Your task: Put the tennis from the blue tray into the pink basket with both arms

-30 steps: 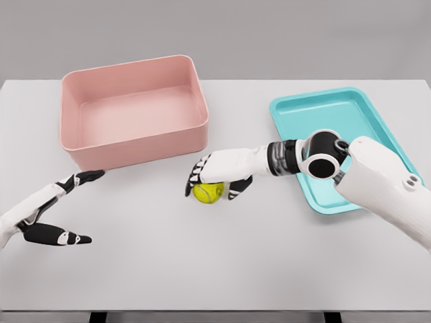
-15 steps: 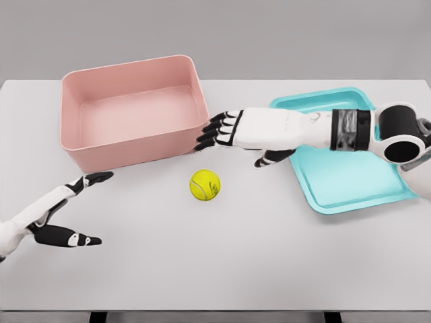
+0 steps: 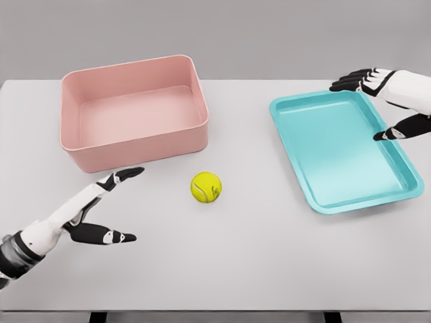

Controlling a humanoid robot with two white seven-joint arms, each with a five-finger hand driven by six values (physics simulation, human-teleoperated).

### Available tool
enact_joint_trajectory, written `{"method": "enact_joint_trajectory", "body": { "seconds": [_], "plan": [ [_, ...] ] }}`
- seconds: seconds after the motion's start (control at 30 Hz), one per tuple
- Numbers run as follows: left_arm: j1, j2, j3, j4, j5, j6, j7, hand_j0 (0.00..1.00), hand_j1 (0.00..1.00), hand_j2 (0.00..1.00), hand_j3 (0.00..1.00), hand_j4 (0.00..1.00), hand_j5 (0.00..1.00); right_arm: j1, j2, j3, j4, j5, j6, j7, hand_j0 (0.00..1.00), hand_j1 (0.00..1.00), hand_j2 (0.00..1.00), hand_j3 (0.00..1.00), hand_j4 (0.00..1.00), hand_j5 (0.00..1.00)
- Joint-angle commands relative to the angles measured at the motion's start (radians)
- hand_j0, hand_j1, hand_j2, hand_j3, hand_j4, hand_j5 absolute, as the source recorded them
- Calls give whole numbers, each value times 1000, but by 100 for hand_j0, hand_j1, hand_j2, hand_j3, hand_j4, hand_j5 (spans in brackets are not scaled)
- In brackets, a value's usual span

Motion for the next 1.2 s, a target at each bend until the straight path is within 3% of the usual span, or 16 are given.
{"method": "enact_joint_trajectory", "body": {
  "seconds": [0.0,0.1,0.23,0.4,0.67,0.8,1.17],
  "plan": [
    [0,-39,-14,-1,2,0,1,100,100,100,100,100,100,3,2,-8,1,-12,3,-1,100,100,100,100,100,100],
    [-15,-69,-23,-7,7,0,1,100,100,100,100,100,100,45,57,-9,5,-11,3,-1,100,100,100,100,100,100],
    [-34,-100,-36,-7,13,0,1,100,100,100,100,100,100,94,57,-9,5,-4,3,-1,100,100,100,100,100,100],
    [-54,-112,-50,-21,33,10,1,100,100,100,100,100,100,92,57,-13,-4,-4,3,-1,100,100,100,100,100,100],
    [-98,-129,-77,-22,74,298,-1,100,100,100,100,100,100,100,62,-5,-5,-3,3,-1,100,100,100,100,100,100],
    [-110,-135,-79,-22,73,375,-2,100,100,100,100,100,100,100,62,-5,-5,-3,3,-1,100,100,100,100,100,100],
    [-170,-183,-122,-19,10,403,-2,100,100,100,100,100,100,104,52,-5,-45,-3,3,-1,100,100,100,100,100,100]
  ]
}}
